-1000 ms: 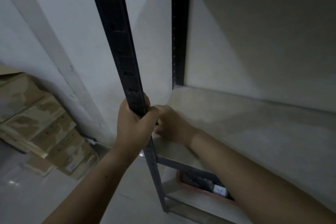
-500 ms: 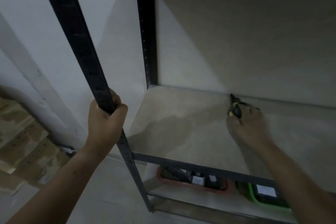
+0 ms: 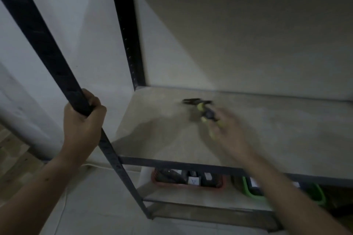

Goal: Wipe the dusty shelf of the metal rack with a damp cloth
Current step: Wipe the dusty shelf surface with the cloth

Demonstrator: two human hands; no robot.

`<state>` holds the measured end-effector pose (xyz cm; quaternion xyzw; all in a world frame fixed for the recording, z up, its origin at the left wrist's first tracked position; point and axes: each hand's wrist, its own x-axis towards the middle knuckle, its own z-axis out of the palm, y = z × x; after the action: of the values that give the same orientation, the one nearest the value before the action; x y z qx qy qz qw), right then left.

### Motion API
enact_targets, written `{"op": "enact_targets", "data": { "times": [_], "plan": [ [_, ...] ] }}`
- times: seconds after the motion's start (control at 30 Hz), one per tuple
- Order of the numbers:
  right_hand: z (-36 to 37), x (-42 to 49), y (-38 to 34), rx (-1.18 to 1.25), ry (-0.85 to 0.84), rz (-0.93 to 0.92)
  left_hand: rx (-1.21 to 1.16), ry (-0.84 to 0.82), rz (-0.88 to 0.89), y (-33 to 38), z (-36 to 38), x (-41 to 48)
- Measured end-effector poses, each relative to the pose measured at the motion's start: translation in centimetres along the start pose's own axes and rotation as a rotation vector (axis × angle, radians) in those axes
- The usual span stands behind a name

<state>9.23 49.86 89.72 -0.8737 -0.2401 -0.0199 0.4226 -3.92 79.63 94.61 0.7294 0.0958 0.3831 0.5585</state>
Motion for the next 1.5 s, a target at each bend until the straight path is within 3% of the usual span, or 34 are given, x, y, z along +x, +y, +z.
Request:
{"op": "enact_targets", "data": {
  "times": [0.13,0.23,0.37,0.5,0.6,0.67,0.77,0.87,0.97,1.07,1.17,1.23,1.3,1.37,1.43,1.5],
  "plan": [
    [-10.0,0.9,11.1,-0.467,0.241,0.332,-0.011,0.013,-0.009,0.4,0.3,-0.2],
    [-8.2,1.6,13.2,-0.677,0.185,0.303,-0.023,0.034,-0.030,0.6,0.5,-0.4],
    [2.6,1.3,3.2,-0.508,0.098,0.073,0.038,0.081,-0.050,0.8,0.3,-0.3],
    [10.8,-0.9,-4.6,-0.212,-0.223,-0.251,0.050,0.083,-0.067,1.0,0.3,-0.4],
    [7.6,-0.8,-3.5,-0.030,-0.332,-0.213,0.050,0.039,-0.060,0.8,0.2,-0.3],
    [2.6,-0.5,-1.2,-0.221,-0.220,-0.170,0.041,0.022,-0.062,0.7,0.2,-0.3],
    [-4.4,0.1,3.9,-0.455,0.065,0.131,0.017,0.018,-0.038,0.7,0.4,-0.2],
    [-4.2,0.3,6.6,-0.665,0.149,0.251,0.012,0.022,-0.020,0.6,0.4,-0.1],
    [2.0,-0.1,3.3,-0.652,0.140,0.160,0.015,0.026,-0.024,0.5,0.2,-0.1],
    [10.4,-0.8,-4.3,-0.482,0.060,-0.089,0.019,0.026,-0.033,0.6,0.3,-0.1],
    [16.7,-1.7,-9.5,-0.238,-0.279,-0.257,0.034,0.026,-0.036,0.6,0.2,0.0],
    [16.7,-1.5,-10.3,-0.074,-0.450,-0.296,0.025,0.013,-0.044,0.5,0.0,-0.1],
    [14.1,0.0,-9.1,-0.228,-0.402,-0.411,0.023,0.014,-0.049,0.5,0.0,-0.1],
    [12.0,2.5,-6.8,-0.257,-0.236,-0.320,0.030,0.013,-0.041,0.6,0.1,-0.1],
    [10.8,4.2,-5.5,-0.301,-0.187,-0.143,0.027,0.014,-0.039,0.7,0.2,-0.2],
    [11.9,4.2,-6.8,-0.312,-0.217,-0.139,0.021,0.016,-0.039,0.6,0.2,-0.1]
  ]
}}
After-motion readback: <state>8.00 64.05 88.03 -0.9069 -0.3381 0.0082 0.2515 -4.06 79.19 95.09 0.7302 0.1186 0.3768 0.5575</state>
